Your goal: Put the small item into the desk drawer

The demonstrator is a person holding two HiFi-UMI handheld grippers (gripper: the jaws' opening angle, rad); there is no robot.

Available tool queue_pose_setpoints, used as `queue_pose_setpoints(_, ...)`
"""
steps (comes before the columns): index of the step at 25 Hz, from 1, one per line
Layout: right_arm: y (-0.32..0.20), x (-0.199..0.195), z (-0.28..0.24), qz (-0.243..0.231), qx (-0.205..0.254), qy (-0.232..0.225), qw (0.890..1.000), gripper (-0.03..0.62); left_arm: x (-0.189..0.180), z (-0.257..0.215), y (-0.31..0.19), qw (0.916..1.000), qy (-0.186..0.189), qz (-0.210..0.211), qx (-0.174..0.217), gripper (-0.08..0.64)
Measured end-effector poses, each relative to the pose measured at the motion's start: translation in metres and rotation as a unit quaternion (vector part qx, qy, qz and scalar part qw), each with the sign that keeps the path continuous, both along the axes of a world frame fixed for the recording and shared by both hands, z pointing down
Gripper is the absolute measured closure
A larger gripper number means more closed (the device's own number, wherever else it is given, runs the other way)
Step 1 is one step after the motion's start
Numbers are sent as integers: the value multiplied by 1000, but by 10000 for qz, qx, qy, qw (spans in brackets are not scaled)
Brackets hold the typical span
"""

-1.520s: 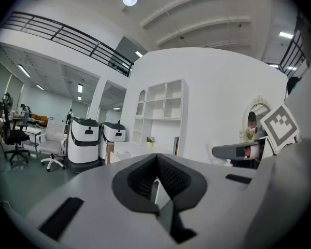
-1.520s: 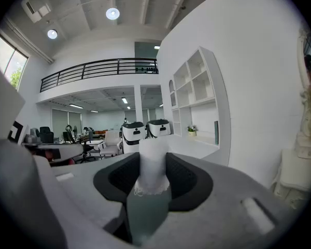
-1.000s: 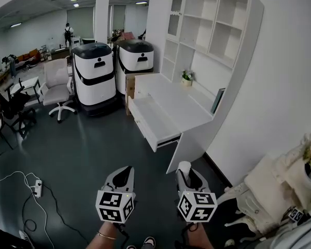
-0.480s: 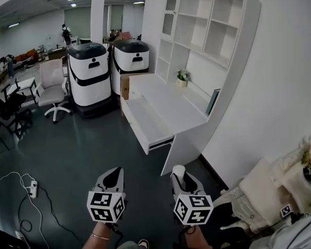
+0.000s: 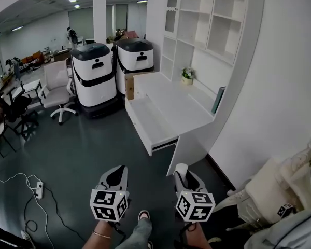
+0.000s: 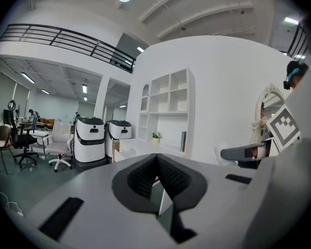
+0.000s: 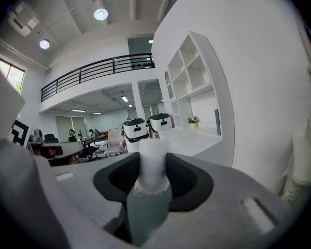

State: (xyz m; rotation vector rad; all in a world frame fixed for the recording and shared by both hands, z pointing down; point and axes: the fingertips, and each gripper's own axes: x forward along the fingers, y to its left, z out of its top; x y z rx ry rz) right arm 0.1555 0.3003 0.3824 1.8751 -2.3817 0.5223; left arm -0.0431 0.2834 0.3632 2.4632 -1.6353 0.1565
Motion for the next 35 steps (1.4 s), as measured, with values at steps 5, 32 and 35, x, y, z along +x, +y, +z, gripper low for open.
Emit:
queue_pose_setpoints(5, -25, 7, 5, 4, -57, 58, 10000, 430, 9, 3, -31, 10000, 76, 48, -5, 561)
queue_pose_setpoints(32, -298, -9, -11, 97, -176, 395, 9990, 430, -17, -4, -305, 9992, 383, 103, -77, 561)
queue_pose_setpoints(35, -310, -8, -1, 137, -303, 390, 9987, 430, -19, 7, -317, 9990, 375, 135, -204, 561)
